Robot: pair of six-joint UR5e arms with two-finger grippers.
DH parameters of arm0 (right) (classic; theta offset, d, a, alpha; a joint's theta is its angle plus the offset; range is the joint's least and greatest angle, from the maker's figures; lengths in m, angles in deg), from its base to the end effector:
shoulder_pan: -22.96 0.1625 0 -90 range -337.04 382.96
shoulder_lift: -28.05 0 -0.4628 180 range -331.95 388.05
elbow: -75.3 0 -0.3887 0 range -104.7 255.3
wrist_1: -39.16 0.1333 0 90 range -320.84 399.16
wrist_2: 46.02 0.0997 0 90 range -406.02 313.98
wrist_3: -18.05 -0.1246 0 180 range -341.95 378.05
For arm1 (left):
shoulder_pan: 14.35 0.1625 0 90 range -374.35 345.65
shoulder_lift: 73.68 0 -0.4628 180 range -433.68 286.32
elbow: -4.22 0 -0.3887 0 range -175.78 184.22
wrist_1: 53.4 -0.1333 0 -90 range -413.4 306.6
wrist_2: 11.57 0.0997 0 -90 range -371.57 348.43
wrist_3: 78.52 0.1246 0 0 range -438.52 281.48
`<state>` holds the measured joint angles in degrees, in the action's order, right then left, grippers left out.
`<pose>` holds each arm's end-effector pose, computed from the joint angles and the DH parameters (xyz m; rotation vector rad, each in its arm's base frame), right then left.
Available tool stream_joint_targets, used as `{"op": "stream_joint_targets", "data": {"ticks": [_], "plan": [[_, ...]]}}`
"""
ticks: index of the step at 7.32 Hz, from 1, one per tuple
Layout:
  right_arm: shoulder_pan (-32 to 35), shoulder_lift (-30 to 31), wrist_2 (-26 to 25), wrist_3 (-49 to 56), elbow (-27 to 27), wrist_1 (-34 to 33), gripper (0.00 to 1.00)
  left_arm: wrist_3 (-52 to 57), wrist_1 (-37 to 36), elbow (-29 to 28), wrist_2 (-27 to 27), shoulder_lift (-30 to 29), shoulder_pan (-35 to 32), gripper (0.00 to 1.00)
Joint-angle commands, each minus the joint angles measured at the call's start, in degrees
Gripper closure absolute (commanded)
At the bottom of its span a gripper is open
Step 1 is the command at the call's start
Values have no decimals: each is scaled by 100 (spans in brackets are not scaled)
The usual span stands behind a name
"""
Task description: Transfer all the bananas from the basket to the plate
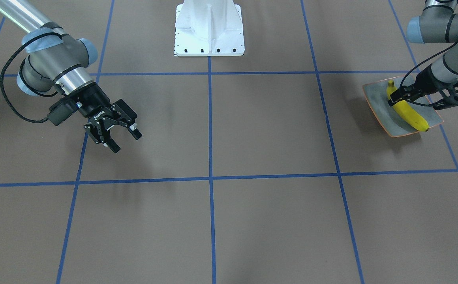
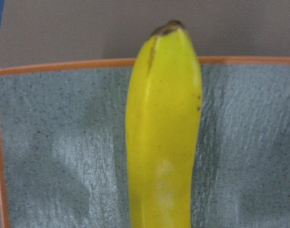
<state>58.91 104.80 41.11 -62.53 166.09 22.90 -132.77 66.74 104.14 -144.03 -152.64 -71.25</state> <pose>-0.4130 -0.4719 0.4239 0.6332 -1.4104 0.4063 0.1946 -0.3886 0.6563 -0.1512 0.8574 -0.1580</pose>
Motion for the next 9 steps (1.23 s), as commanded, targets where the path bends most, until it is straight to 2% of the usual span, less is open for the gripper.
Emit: {"op": "stream_joint_targets", "data": {"ticks": [1, 3, 4, 5, 7, 8, 9], "plan": [[698, 51, 879, 86, -18, -253, 0, 11, -8, 465, -122, 30, -223, 2], [1753, 479, 2109, 872, -88, -604, 0, 412, -26, 511, -602, 13, -740, 1], [2158, 865, 2280, 1461, -97, -667, 0, 459, -26, 494, -692, -5, -865, 1], [2614, 1103, 2621, 1754, -88, -1042, 0, 459, -26, 441, -693, -57, -858, 1], [3764, 1526, 3377, 3434, -184, -1727, 0, 459, -26, 432, -684, -162, -858, 1], [4344, 1606, 3807, 4097, -350, -2018, 0, 459, -26, 432, -684, -198, -849, 1], [4881, 1607, 4238, 4521, -752, -2038, 0, 450, -26, 406, -676, -259, -849, 1]]}}
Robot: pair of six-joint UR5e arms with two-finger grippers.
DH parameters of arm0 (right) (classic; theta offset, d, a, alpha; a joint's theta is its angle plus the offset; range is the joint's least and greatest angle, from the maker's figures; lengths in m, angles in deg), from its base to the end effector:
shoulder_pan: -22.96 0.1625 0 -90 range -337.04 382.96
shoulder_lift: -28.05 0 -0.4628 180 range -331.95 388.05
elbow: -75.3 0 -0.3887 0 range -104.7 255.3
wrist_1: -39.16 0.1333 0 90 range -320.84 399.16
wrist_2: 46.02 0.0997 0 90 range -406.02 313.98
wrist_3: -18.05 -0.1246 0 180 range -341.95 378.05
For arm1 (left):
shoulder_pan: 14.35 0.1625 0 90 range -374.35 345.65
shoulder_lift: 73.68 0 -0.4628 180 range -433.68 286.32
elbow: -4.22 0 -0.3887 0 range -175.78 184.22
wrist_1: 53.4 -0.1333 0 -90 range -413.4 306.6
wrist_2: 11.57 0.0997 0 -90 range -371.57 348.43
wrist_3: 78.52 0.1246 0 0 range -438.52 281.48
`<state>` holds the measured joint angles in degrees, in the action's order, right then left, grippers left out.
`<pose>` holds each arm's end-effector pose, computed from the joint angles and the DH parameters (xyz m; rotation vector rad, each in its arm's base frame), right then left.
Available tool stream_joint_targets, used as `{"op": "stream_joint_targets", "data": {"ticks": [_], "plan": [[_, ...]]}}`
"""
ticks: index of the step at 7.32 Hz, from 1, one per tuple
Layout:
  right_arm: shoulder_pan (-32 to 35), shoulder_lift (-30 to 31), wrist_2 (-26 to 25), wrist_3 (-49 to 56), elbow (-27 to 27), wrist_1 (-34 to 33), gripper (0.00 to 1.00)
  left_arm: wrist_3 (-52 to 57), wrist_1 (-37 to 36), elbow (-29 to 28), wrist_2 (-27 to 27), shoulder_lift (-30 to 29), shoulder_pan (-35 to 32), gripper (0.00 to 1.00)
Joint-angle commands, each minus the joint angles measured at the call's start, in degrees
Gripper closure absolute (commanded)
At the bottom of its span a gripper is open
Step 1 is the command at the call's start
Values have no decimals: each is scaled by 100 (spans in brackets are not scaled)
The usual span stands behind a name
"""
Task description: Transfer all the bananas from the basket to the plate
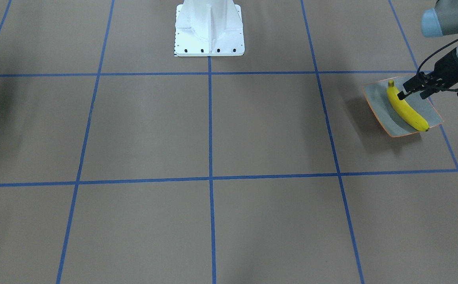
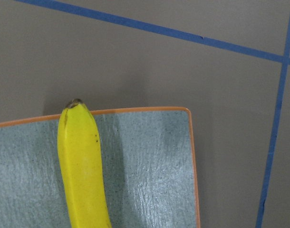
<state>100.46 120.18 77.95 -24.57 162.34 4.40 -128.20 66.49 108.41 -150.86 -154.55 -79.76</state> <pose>-0.0489 -0.5148 0.6491 0.4957 -0.8832 0.2208 0.1486 -0.4181 0.5947 -0.0471 1.0065 -0.1380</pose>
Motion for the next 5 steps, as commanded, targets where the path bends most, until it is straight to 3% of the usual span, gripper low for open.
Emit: {"op": "stream_joint_targets", "data": {"ticks": [1, 4, 5], "plan": [[1140, 103, 914, 1173, -764, -215, 0, -6, 0, -74, 33, -113, 2, 1], [2055, 437, 1129, 2211, -1389, -415, 2, -6, 9, -188, 69, -201, 2, 1], [2485, 394, 1381, 3007, -1444, -1148, 2, -6, 9, -223, 69, -236, 2, 1]]}}
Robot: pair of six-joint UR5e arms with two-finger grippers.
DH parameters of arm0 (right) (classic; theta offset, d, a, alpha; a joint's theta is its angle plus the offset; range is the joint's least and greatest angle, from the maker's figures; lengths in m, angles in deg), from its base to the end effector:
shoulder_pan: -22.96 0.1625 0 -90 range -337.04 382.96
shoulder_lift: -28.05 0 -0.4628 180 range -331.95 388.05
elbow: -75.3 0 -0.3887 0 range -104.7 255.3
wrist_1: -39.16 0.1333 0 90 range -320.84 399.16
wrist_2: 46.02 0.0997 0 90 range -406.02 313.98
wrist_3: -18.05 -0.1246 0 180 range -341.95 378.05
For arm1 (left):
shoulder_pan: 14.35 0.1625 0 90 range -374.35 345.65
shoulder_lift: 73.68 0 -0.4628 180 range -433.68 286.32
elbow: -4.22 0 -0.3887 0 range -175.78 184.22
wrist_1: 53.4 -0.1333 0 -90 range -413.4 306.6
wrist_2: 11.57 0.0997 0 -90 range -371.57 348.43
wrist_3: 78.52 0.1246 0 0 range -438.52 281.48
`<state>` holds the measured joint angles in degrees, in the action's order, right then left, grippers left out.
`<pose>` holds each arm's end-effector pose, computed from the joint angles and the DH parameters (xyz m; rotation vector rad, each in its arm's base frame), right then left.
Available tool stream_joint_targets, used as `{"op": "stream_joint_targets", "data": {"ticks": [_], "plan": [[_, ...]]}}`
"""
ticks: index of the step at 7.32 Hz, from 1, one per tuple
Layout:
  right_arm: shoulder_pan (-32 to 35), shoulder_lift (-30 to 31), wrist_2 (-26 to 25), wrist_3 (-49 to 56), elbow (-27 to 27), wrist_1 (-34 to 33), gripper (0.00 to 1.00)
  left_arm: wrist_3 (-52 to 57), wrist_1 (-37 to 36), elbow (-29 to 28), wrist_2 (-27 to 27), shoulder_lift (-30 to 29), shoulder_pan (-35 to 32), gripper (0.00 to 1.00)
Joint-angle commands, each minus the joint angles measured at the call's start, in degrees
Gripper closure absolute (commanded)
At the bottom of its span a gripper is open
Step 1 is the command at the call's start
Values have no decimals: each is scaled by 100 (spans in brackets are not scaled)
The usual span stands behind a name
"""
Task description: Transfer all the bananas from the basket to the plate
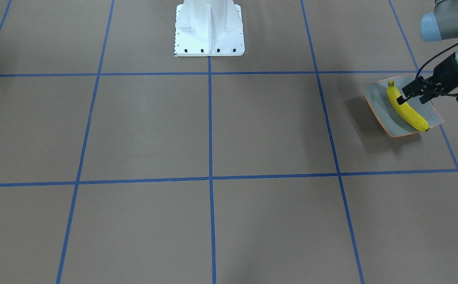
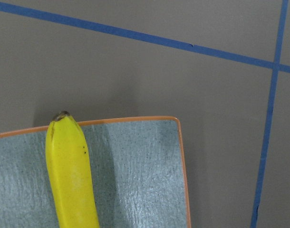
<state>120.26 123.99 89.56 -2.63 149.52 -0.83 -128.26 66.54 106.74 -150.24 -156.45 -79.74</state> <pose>0.1002 -0.4331 0.7962 0.3738 -0.8291 0.2580 0.1545 -0.4327 0.5955 -0.0368 1.0013 -0.1403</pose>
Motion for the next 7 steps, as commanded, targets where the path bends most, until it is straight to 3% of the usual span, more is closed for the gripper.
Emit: {"op": "stream_joint_targets", "data": {"ticks": [1, 2, 4, 7], "plan": [[840, -39, 449, 1403, -162, -1381, 2, 0, 3, -57, 7, -54, 0, 1], [922, -5, 512, 1575, -180, -1710, 2, -9, 3, -57, 7, -63, 0, 1], [1045, -13, 661, 2091, -940, -1801, 2, 0, 3, -65, 16, -63, 9, 1], [1099, -22, 592, 2795, -1093, -2212, 2, 0, 12, -92, 139, -107, 18, 1]]}}
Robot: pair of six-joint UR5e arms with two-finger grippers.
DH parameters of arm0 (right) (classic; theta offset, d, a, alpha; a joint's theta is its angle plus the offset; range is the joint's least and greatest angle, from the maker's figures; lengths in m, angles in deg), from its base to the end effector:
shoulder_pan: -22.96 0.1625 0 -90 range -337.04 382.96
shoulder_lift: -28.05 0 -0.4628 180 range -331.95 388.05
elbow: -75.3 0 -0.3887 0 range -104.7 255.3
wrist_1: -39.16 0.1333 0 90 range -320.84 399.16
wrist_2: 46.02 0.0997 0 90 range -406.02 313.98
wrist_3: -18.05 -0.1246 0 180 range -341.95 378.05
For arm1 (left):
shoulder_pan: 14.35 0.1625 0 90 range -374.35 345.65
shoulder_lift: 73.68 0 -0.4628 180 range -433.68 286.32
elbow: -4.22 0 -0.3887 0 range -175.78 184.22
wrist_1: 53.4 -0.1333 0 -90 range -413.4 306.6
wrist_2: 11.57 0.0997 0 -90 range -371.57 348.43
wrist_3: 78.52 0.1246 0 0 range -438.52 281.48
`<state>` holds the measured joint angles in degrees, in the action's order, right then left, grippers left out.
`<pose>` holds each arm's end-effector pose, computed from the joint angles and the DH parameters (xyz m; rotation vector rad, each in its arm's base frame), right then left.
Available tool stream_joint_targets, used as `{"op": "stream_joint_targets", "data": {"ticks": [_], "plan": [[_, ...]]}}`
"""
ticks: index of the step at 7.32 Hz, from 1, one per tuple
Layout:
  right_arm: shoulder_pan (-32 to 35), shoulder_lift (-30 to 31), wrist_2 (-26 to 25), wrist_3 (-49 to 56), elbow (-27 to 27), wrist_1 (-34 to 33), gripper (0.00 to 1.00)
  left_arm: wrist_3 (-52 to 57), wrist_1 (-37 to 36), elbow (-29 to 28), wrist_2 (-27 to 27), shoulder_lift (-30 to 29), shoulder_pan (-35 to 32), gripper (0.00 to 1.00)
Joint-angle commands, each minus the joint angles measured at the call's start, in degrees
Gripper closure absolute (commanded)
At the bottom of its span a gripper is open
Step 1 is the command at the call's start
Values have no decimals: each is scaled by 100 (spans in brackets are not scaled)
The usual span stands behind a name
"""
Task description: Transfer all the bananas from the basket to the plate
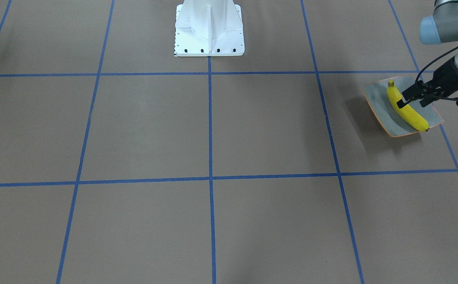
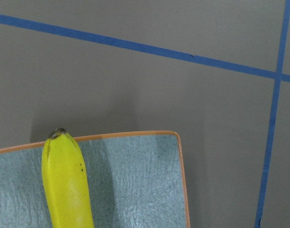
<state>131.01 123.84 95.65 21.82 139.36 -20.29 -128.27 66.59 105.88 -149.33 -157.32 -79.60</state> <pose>0.1522 -0.3522 0.9067 0.1522 -0.8915 0.2414 0.1576 -0.4400 0.5973 -0.0269 0.9906 -0.1435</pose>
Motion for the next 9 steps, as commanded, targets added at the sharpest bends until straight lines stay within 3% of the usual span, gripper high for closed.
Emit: {"op": "stream_joint_targets", "data": {"ticks": [1, 4, 9], "plan": [[23, -77, -87, 510, -138, -382, 2, 0, 7, -67, 57, -91, 4, 1], [32, -279, -88, 502, -585, -374, 4, 0, 33, -173, 48, -144, 12, 1], [32, -306, 53, 406, -675, -383, 13, 0, 51, -164, 39, -144, 4, 1]]}}
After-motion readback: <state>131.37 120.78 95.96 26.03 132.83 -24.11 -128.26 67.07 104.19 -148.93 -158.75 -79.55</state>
